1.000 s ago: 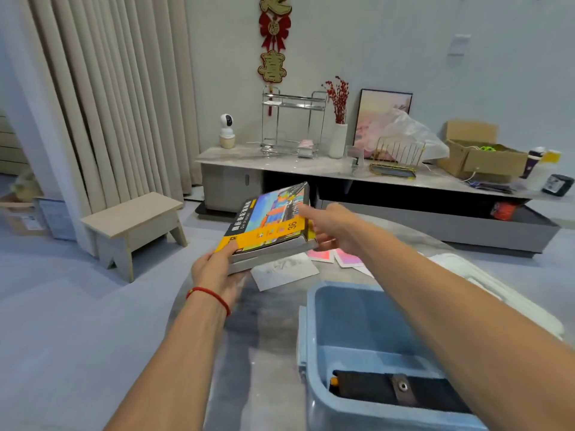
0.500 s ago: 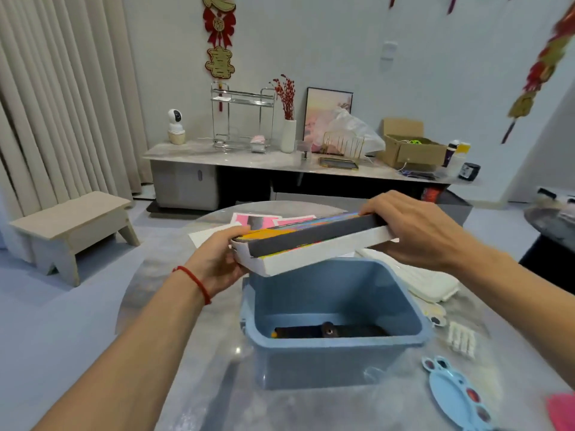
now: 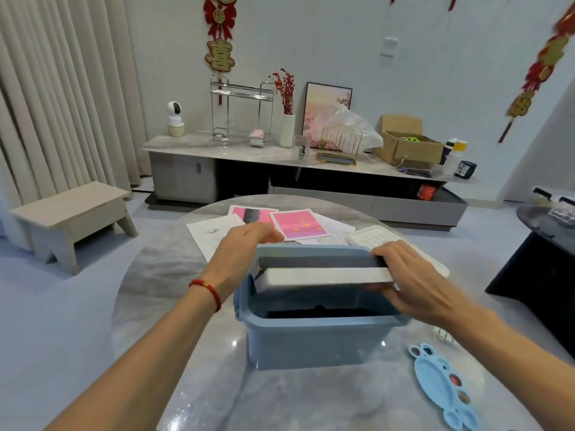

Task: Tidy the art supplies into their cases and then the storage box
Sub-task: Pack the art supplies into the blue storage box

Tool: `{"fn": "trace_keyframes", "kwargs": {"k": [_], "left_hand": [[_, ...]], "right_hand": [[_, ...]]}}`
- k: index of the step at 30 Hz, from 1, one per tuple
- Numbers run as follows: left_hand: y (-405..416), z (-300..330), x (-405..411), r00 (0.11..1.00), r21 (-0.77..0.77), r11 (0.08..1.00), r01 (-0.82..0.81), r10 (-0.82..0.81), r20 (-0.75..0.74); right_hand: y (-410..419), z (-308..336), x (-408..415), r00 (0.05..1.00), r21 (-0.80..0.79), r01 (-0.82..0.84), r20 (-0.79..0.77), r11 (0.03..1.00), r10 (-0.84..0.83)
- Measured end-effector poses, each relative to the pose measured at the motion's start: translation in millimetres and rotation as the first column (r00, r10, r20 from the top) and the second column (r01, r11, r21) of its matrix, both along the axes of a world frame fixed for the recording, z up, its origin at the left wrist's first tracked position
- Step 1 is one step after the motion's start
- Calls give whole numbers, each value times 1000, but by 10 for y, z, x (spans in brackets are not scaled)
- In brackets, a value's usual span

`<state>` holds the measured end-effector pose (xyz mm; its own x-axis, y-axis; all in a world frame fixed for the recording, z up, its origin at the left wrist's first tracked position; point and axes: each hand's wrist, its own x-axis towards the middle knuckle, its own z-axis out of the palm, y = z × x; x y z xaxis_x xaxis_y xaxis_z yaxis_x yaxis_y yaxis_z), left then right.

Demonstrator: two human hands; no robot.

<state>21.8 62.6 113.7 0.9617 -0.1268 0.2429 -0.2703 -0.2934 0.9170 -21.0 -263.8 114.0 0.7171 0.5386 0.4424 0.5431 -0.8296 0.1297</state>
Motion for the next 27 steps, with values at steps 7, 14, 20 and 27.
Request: {"fn": "trace_keyframes", "kwargs": {"k": [7,14,20,27], "left_hand": [[-36,-205,-226,972,517,854,58,-166,165],[-37,-216,-139,953,762,616,201,-304,-5],[-145,-228,-180,944,758,605,244,-326,-44],[-151,-221,-160,927,748,575,330,-345,-144]], "right_hand": [[61,-187,245,983,-3,94,-158,996,-93],[145,-60,456,839,-209,119,-502,971,-211],[172,30,321,586,-167,146,-780,975,-221],[219,202,310,492,-230,20,-845,973,-210]]}}
